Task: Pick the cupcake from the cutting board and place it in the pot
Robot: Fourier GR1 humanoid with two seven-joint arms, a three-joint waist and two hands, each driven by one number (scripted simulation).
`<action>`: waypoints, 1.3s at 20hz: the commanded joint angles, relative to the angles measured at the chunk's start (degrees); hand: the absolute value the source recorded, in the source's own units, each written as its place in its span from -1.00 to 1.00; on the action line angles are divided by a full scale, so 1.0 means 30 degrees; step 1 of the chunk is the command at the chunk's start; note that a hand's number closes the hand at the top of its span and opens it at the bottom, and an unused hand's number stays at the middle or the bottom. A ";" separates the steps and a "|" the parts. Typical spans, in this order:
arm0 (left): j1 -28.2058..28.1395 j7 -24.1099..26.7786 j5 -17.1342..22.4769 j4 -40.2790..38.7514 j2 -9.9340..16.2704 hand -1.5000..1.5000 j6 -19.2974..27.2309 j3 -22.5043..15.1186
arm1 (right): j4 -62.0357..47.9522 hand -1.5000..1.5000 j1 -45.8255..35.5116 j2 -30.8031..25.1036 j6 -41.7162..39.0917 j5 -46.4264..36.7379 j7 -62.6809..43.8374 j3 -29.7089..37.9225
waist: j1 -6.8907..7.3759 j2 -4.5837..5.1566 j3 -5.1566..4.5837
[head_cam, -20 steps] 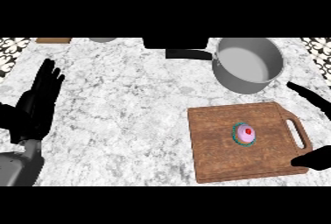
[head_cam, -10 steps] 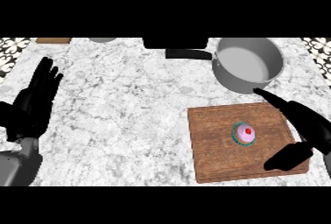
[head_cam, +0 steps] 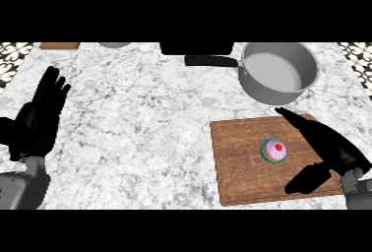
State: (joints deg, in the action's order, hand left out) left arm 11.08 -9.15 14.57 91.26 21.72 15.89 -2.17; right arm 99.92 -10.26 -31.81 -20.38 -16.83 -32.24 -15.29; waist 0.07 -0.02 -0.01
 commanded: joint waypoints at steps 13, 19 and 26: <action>-0.1216 -0.1325 -0.2092 0.2367 -0.1869 0.00 -0.0887 0.0538 | -0.4187 -1.00 0.0026 0.3088 -0.0047 -0.4899 0.2945 0.1153 | 0.0049 0.0000 0.0005; 0.0395 -0.1600 -0.1994 0.0974 -0.1828 0.00 -0.1785 0.2005 | -0.5510 -1.00 -0.0168 0.3845 -0.0413 -0.5718 0.3991 0.1817 | -0.0024 0.0007 0.0003; 0.0327 -0.2070 -0.2720 0.1677 -0.2436 0.00 -0.1375 0.1634 | -0.6009 1.00 -0.1203 0.3889 -0.0497 -0.7401 0.6197 0.0865 | 0.0017 0.0002 0.0005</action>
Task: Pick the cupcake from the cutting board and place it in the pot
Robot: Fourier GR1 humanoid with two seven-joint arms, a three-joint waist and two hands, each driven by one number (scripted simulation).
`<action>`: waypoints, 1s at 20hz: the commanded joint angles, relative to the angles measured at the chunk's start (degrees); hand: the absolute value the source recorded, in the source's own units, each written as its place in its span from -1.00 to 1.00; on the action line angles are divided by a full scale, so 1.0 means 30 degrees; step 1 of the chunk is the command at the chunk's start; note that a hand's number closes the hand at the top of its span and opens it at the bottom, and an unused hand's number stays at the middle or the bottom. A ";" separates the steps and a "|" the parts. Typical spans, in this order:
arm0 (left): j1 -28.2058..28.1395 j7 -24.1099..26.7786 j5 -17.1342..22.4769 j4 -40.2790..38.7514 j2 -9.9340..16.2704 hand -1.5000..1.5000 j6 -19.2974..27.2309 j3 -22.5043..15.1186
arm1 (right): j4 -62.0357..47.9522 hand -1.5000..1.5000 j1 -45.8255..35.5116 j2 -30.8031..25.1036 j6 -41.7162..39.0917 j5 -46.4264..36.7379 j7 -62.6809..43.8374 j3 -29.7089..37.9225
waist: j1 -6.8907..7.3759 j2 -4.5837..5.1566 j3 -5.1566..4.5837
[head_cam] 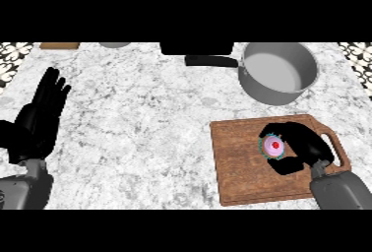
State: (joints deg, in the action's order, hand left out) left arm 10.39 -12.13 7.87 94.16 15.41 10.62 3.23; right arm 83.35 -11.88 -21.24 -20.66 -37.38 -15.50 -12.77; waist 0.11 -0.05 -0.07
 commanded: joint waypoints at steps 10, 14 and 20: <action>0.1192 -0.0994 -0.0330 -0.0317 -0.0490 0.00 -0.0432 0.0057 | -0.0609 1.00 -0.3342 0.6871 0.0334 -0.3279 -0.4729 -0.5230 | 0.0806 0.0064 0.0007; 0.1688 -0.0571 -0.0586 -0.0510 -0.0887 0.00 -0.0580 -0.0599 | -0.2732 1.00 -0.6319 0.6999 0.2645 -0.1300 -0.7526 -0.8011 | 0.1984 0.0283 0.0027; 0.2224 -0.0745 -0.0597 -0.0969 -0.0805 0.00 -0.0595 -0.0401 | -0.3655 1.00 -1.0054 0.7060 0.7522 0.1943 -1.1228 -1.1244 | 0.1682 0.0196 0.0020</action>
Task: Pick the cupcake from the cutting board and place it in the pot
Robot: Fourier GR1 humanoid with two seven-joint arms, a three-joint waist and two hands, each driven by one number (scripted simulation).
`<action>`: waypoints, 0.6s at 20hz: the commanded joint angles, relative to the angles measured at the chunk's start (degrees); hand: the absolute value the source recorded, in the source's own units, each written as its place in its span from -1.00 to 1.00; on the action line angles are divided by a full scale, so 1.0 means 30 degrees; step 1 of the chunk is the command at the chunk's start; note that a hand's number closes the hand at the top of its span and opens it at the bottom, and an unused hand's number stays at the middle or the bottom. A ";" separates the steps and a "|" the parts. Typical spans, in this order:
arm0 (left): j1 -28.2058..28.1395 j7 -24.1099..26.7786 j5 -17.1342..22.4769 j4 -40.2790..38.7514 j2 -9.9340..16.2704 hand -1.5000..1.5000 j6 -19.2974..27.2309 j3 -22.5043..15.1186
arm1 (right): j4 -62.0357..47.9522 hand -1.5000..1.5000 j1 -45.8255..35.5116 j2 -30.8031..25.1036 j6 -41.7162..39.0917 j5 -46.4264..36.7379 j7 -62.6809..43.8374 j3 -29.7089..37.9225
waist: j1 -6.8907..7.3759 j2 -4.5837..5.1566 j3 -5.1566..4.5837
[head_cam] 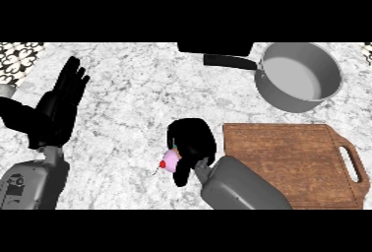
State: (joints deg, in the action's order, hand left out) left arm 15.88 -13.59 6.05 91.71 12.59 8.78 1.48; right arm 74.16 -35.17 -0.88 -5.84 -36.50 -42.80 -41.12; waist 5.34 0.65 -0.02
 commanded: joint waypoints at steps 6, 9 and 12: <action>-0.0253 0.0250 -0.0375 -0.0385 -0.0157 0.00 0.0325 0.0067 | 0.0611 1.00 -0.5304 0.0288 0.8008 -0.1510 -0.5799 -0.1410 | -0.0677 -0.0261 -0.0015; -0.0678 0.0371 -0.0167 -0.0122 0.0019 0.00 0.0216 0.0403 | 0.0486 1.00 -0.6047 0.0289 1.0008 -0.3834 -0.6979 -0.1327 | -0.1072 -0.0308 -0.0018; -0.0319 0.0289 0.0005 -0.0454 0.0306 0.00 0.0223 0.0946 | 0.1048 1.00 -0.7235 0.0287 1.0163 -0.5394 -0.9232 -0.0827 | -0.1435 -0.0371 -0.0015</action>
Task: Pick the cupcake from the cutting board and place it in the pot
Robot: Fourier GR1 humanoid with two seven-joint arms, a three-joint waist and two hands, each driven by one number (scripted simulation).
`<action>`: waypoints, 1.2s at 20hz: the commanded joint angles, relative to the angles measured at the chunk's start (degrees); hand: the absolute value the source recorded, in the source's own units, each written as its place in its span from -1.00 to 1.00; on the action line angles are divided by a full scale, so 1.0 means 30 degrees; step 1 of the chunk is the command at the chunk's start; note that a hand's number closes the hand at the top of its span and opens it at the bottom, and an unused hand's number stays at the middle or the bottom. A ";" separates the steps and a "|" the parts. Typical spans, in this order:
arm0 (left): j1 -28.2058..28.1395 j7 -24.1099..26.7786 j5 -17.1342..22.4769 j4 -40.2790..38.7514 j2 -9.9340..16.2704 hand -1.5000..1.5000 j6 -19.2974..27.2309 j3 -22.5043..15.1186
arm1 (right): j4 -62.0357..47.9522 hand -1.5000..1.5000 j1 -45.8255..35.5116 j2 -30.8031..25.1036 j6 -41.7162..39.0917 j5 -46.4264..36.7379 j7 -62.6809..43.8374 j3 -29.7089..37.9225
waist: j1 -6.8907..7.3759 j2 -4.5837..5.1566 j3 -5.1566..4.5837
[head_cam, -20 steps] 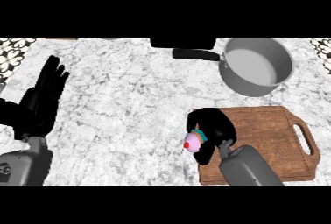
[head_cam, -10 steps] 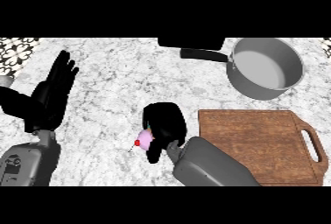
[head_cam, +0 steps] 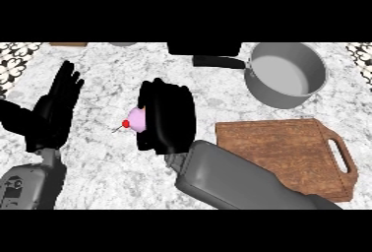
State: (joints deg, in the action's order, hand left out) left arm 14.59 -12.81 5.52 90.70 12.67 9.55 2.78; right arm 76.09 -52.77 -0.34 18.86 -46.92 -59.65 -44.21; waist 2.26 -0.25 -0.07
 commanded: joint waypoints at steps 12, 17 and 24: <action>-0.1938 0.0313 0.0305 0.1443 0.0206 0.00 -0.0379 0.0651 | -0.0074 1.00 -0.0002 -0.0337 0.2311 -0.3352 -0.1065 0.5287 | -0.0646 0.0057 0.0029; -0.1522 -0.0617 -0.0377 0.2135 -0.0474 0.00 0.0608 0.0130 | -0.1054 1.00 0.0763 -0.1409 0.3037 -0.2189 0.2002 0.7704 | -0.0632 0.0103 0.0038; -0.1332 0.0083 0.0508 0.0981 0.0460 0.00 -0.0855 0.1308 | -0.4865 1.00 0.0104 -0.1807 0.4472 -0.2342 0.4968 0.9678 | -0.0544 0.0132 0.0019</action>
State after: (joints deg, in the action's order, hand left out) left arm 10.72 -12.42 6.36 93.89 13.27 7.92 5.48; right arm 66.63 -51.26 -4.25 30.87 -51.82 -47.37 -17.53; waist 0.66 0.20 0.02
